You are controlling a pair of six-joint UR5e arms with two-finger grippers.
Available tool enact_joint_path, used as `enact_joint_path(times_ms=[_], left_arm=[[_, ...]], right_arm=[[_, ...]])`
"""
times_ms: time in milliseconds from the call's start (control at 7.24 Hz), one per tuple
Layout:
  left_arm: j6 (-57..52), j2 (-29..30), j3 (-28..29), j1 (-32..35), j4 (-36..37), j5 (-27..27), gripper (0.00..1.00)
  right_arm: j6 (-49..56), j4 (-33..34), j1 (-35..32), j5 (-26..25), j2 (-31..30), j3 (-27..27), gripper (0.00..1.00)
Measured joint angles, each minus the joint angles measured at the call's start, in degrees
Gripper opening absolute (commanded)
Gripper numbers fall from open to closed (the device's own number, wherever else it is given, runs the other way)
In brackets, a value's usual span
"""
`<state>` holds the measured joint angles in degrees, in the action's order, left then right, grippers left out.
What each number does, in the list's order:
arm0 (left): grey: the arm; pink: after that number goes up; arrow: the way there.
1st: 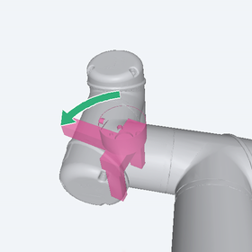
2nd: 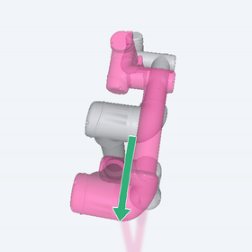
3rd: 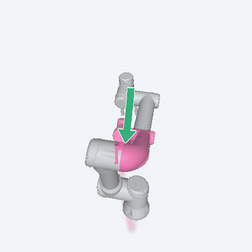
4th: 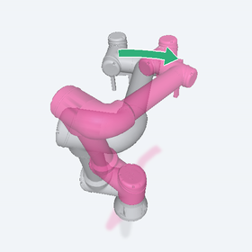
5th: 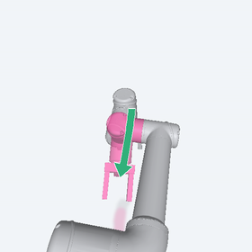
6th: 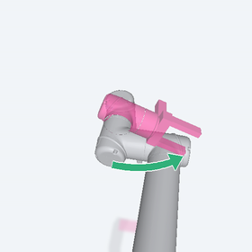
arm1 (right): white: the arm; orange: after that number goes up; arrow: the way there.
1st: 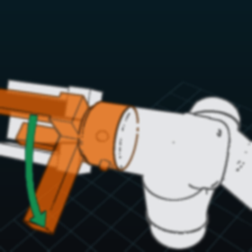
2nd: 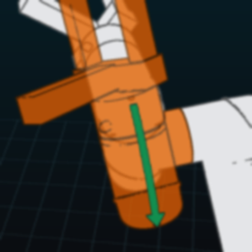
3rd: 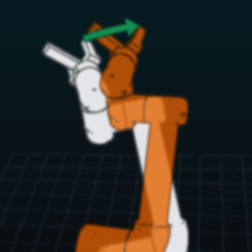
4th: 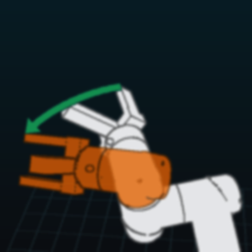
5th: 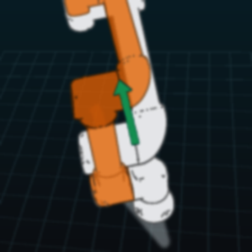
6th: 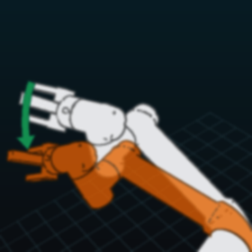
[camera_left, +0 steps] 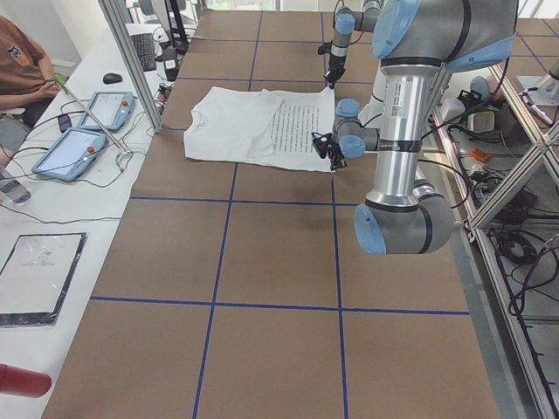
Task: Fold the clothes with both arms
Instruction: 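Grasp both hem corners nearest the robot with the left and right grippers, then lift the hem with both grippers and fold it toward the collar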
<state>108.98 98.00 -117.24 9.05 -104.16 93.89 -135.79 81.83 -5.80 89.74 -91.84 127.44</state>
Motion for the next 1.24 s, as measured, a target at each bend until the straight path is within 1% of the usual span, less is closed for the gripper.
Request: enact_joint_path(times_ms=[276, 553, 829, 1243], left_arm=[[-0.05, -0.03, -0.75, 0.0, 0.01, 0.19, 0.0], [0.64, -0.31, -4.52, -0.49, 0.63, 0.64, 0.0], [3.48, -0.62, -8.89, -2.81, 1.73, 1.4, 0.0], [6.33, -0.97, -11.91, -4.66, 1.94, 1.49, 0.0]], right_arm=[[0.02, 0.0, -0.07, 0.0, -0.01, 0.23, 0.0], [0.12, -0.03, -0.2, 0.38, -0.23, 1.0, 0.0], [0.24, -0.05, -0.25, 0.81, -0.56, 2.22, 0.0], [0.26, -0.07, 0.06, 0.98, -0.58, 3.18, 0.0]])
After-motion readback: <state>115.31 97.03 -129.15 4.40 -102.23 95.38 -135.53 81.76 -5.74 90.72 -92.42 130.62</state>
